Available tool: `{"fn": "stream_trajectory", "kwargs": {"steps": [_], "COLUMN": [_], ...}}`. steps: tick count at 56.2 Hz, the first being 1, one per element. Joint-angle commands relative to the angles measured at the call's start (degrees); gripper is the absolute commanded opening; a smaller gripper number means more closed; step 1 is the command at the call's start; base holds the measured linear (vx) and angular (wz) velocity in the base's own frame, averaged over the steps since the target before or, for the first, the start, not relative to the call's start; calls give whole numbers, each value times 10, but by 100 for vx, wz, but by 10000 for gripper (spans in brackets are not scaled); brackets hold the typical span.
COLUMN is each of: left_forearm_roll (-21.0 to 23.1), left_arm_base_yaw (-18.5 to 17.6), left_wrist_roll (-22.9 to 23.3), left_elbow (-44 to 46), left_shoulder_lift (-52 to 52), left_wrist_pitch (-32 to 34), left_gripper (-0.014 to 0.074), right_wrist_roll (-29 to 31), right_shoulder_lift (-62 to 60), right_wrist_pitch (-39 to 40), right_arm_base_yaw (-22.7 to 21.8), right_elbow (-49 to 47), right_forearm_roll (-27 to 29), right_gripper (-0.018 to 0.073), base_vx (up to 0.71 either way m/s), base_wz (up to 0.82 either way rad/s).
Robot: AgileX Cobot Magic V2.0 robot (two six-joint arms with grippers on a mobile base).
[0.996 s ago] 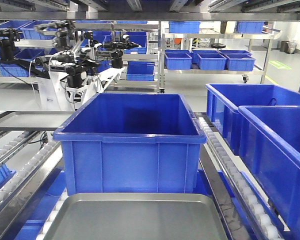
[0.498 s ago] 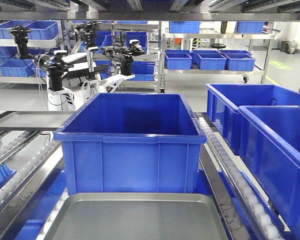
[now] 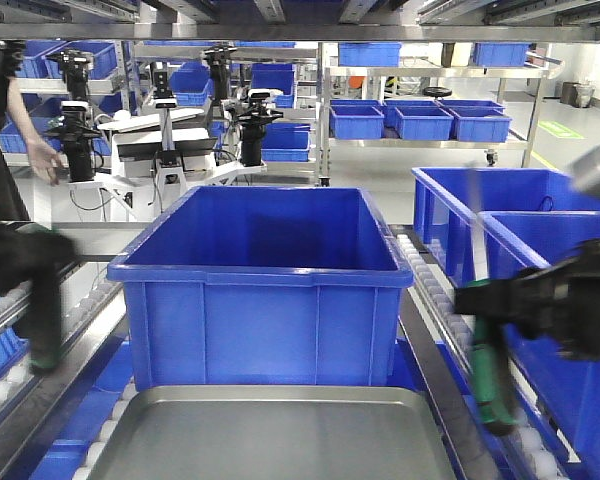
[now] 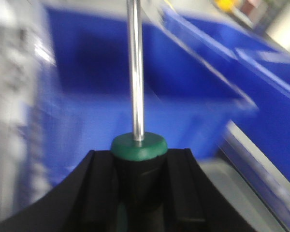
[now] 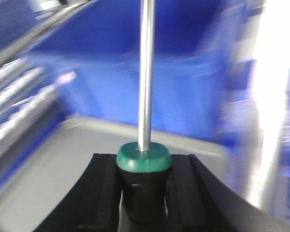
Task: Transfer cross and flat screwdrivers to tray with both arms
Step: 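Lower both screwdrivers onto the grey metal tray with both grippers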
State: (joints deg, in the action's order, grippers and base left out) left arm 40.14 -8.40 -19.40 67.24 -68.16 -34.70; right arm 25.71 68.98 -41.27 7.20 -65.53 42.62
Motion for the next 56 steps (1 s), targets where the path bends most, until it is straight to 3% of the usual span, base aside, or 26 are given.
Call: {"fn": "stream_trajectory", "kwargs": {"steps": [1,12,22,33,45,56], "left_forearm_roll": [37,37,37,34,32,32], "left_arm_base_yaw": [-35,-81,-90,-90,-90,-90], "left_wrist_roll": [-4,-4,-4,-5,-5,-5], "left_elbow": [18,18,18,18,18,18], "left_shoulder_lift": [-26,-107,-155,-175,-193,-201], "left_wrist_pitch": [29,44,17,-26,-54,-59], "left_gripper": [3,3,11,62,242,472], "right_wrist_roll": [29,-35,-38,-67,-72,-74], "right_shoulder_lift": [21,107,149,174,180,177], "right_wrist_pitch": [47,172,145,101,95,97], "right_arm_base_yaw": [40,153,167,166,166,166], "right_elbow": [-21,-21,-21,-21,-21,-21], "right_forearm_roll": [33,-63,-80,-80,-80,-79], "right_gripper": [-8,-6,48,248,500,594], "base_vx": [0,0,0,0,0,0], "base_wz": [0,0,0,0,0,0]}}
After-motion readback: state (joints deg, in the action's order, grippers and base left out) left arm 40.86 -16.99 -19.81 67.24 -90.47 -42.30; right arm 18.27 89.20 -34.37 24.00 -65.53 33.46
